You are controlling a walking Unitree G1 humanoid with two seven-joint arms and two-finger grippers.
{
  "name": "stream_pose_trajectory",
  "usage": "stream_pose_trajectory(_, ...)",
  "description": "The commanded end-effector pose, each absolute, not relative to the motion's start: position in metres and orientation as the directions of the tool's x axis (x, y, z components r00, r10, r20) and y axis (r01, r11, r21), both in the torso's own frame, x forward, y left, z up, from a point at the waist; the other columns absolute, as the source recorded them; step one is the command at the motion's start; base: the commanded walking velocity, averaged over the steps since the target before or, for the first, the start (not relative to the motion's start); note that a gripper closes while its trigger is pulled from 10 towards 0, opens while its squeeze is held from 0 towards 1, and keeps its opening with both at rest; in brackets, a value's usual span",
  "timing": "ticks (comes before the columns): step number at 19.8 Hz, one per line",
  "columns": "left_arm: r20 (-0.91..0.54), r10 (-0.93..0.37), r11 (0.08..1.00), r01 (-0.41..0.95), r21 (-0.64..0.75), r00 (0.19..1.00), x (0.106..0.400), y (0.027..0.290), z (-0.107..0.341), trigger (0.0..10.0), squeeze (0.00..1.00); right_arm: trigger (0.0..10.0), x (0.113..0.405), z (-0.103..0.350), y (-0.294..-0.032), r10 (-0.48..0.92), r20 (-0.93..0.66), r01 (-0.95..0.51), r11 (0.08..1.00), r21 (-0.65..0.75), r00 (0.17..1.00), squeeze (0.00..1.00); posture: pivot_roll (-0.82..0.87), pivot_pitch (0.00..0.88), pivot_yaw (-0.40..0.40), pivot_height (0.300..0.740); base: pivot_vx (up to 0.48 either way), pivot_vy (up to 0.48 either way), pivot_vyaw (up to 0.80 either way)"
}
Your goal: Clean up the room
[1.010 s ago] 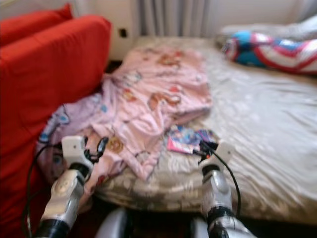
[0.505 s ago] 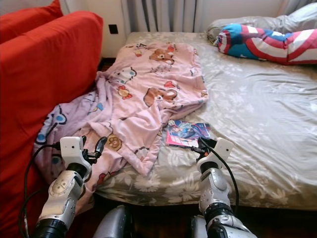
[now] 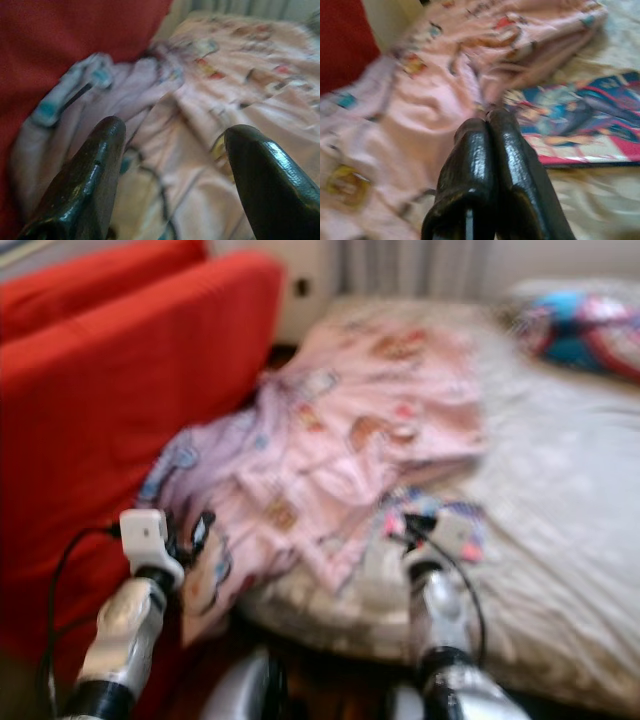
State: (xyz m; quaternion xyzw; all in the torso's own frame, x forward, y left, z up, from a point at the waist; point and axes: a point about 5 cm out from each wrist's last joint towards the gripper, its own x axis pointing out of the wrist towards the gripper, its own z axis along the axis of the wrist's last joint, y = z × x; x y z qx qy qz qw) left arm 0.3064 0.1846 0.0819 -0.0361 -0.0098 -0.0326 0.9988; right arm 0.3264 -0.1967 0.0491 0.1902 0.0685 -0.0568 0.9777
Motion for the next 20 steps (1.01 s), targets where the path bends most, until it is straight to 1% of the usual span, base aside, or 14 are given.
stream_pose_trajectory(1,0.022,-0.068,0.995,0.069,-0.072,0.997,0.305,0.184,0.082,10.0,0.00,10.0,0.322,0.048,-0.218,-0.169,-0.172,0.222,0.909,0.354,0.970,0.00,0.09,0.072,0.020,0.635,0.000,0.000,0.00)
stream_pose_trajectory(2,0.022,-0.066,0.995,0.068,-0.072,0.998,0.305,0.184,0.082,10.0,0.00,10.0,0.320,0.052,-0.236,-0.245,-0.165,0.290,0.887,0.358,0.955,0.00,0.09,0.072,0.019,0.635,0.000,0.000,0.00)
stream_pose_trajectory(3,0.020,-0.066,0.995,0.067,-0.073,0.998,0.305,0.184,0.081,10.0,0.00,10.0,0.315,0.057,-0.264,-0.362,-0.164,0.397,0.842,0.364,0.918,0.00,0.09,0.074,0.020,0.635,0.000,0.000,0.00)
stream_pose_trajectory(4,0.019,-0.067,0.995,0.068,-0.073,0.998,0.305,0.184,0.081,10.0,0.00,10.0,0.310,0.061,-0.285,-0.447,-0.162,0.474,0.794,0.381,0.880,0.00,0.08,0.075,0.020,0.635,0.000,0.000,0.00)
stream_pose_trajectory(5,0.019,-0.067,0.995,0.068,-0.072,0.998,0.304,0.184,0.081,10.0,0.00,10.0,0.308,0.062,-0.290,-0.468,-0.162,0.492,0.781,0.385,0.869,0.00,0.08,0.075,0.020,0.635,0.000,0.000,0.00)
stream_pose_trajectory(7,0.019,-0.066,0.995,0.067,-0.073,0.998,0.304,0.185,0.081,10.0,0.00,10.0,0.289,0.072,-0.335,-0.614,-0.149,0.625,0.711,0.323,0.775,0.00,0.08,0.082,0.021,0.635,0.000,0.000,0.00)
stream_pose_trajectory(8,0.018,-0.066,0.995,0.068,-0.074,0.998,0.304,0.185,0.081,10.0,0.00,10.0,0.284,0.074,-0.344,-0.639,-0.146,0.648,0.696,0.309,0.755,0.00,0.08,0.082,0.021,0.635,0.000,0.000,0.00)
stream_pose_trajectory(9,0.018,-0.068,0.995,0.069,-0.073,0.998,0.304,0.185,0.081,10.0,0.00,10.0,0.270,0.077,-0.366,-0.696,-0.138,0.699,0.650,0.297,0.705,0.00,0.07,0.084,0.025,0.635,0.000,0.000,0.00)
stream_pose_trajectory(11,0.015,-0.070,0.995,0.071,-0.072,0.997,0.304,0.185,0.080,10.0,0.00,10.0,0.251,0.075,-0.384,-0.757,-0.154,0.760,0.577,0.300,0.636,0.00,0.07,0.084,0.028,0.635,0.000,0.000,0.00)
stream_pose_trajectory(13,0.014,-0.075,0.994,0.075,-0.073,0.997,0.304,0.184,0.080,10.0,0.00,10.0,0.243,0.066,-0.385,-0.763,-0.171,0.773,0.568,0.283,0.623,0.00,0.07,0.084,0.032,0.635,0.000,0.000,0.00)
stream_pose_trajectory(15,0.012,-0.078,0.994,0.079,-0.073,0.997,0.305,0.183,0.080,10.0,0.00,10.0,0.244,0.059,-0.377,-0.751,-0.188,0.767,0.575,0.285,0.633,0.00,0.07,0.084,0.033,0.635,0.000,0.000,0.00)
stream_pose_trajectory(18,0.013,-0.081,0.994,0.082,-0.066,0.997,0.306,0.184,0.081,10.0,0.00,10.0,0.265,0.049,-0.342,-0.650,-0.209,0.680,0.668,0.301,0.731,0.00,0.08,0.081,0.035,0.635,0.000,0.000,0.00)
stream_pose_trajectory(19,0.013,-0.077,0.995,0.077,-0.065,0.997,0.306,0.185,0.081,10.0,0.00,10.0,0.277,0.049,-0.324,-0.574,-0.201,0.608,0.738,0.293,0.794,0.00,0.08,0.081,0.034,0.635,0.000,0.000,0.00)
stream_pose_trajectory(20,0.013,-0.076,0.995,0.077,-0.065,0.997,0.306,0.185,0.082,10.0,0.00,10.0,0.286,0.050,-0.311,-0.518,-0.183,0.549,0.781,0.298,0.836,0.00,0.08,0.082,0.033,0.635,0.000,0.000,0.40)
